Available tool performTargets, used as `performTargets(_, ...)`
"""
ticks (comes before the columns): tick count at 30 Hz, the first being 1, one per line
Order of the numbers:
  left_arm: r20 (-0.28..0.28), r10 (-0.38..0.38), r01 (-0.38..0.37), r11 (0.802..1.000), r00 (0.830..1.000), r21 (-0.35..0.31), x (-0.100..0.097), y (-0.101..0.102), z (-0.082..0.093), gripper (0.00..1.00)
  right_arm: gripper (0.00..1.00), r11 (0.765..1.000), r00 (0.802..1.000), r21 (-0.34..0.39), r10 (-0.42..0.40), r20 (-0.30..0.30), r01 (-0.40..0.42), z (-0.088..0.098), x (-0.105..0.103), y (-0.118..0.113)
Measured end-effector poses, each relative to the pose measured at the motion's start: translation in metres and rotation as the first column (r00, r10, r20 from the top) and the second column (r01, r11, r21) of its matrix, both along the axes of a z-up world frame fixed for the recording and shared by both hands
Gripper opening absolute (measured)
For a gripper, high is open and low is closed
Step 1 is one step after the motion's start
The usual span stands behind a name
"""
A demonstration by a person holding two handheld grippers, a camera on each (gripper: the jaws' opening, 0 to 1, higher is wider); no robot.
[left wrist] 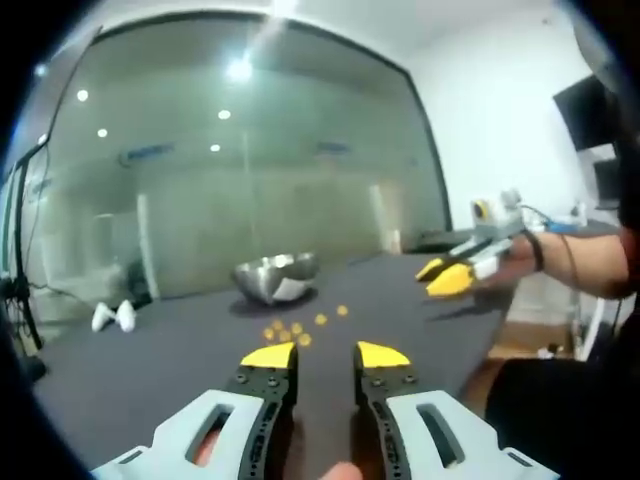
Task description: Pick up the QQ candy scattered on the table and place it into the stainless steel bowl on the table
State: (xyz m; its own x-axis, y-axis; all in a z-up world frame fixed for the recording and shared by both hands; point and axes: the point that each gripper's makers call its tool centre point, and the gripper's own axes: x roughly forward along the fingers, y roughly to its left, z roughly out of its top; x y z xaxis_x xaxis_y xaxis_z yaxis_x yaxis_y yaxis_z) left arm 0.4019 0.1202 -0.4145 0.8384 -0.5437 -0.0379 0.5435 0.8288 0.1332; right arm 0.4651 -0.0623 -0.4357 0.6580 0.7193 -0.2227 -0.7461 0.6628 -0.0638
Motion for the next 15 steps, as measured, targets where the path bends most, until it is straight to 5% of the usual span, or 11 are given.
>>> performTargets(7, -0.005, -0.015, 0.015, 1.0, 1.0, 0.007, -0.004, 0.001, -0.002, 0.24, 0.3, 0.999, 0.999, -0.037, 0.036, -0.017, -0.037, -0.006, 0.024, 0.024)
performTargets(10, -0.003, -0.026, 0.026, 1.0, 1.0, 0.012, -0.006, 0.0, -0.002, 0.25, 0.29, 0.996, 0.998, -0.082, 0.04, 0.046, -0.036, -0.004, 0.049, 0.03)
performTargets(15, 0.011, -0.028, 0.027, 1.0, 1.0, 0.015, -0.01, 0.007, 0.0, 0.24, 0.29, 0.994, 0.999, -0.092, 0.051, -0.009, -0.052, -0.014, 0.071, 0.045)
